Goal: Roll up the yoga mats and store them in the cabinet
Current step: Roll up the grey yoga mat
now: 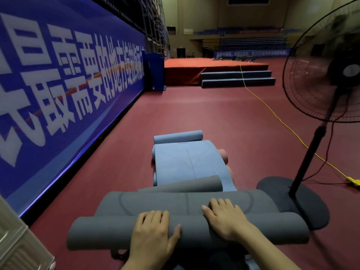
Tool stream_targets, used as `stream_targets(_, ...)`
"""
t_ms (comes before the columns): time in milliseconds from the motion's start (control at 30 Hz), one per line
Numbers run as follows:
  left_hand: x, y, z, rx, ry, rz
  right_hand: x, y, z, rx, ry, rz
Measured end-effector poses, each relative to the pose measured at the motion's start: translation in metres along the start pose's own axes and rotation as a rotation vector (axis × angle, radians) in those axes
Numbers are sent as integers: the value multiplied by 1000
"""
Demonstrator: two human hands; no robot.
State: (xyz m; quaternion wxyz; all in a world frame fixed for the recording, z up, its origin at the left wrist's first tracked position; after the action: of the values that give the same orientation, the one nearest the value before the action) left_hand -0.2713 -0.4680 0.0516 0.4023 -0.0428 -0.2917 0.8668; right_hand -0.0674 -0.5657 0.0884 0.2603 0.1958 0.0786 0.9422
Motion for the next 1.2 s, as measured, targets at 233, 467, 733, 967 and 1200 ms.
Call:
stream_targets(233, 10, -31, 2, 218, 67, -31, -3, -18, 5, -65, -45, 18)
stream_targets(467, 14, -59, 4, 400, 89, -22, -2, -22, 12, -78, -27, 78)
stream_targets(733, 19, -76, -2, 524, 131, -69, 3, -4, 8, -191, 65, 87)
stream_targets(967, 19, -64, 12, 522, 119, -65, 4, 14, 2, -287, 78, 104)
stream_targets(1200, 15, -42, 27, 564, 78, -108, 5, 44, -5, -230, 55, 71)
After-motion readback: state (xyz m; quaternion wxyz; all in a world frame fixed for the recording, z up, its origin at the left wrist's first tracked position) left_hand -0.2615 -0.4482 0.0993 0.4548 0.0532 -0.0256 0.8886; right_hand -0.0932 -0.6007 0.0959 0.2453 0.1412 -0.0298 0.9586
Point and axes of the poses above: each hand's wrist, its own y-axis away from the middle knuckle, its own z-axis out of the back of the hand, x = y × z, the point moved 2 cm from there along -y, towards the middle knuckle, and after that the axes turned 6 degrees about -y, right-handed, at the moved point
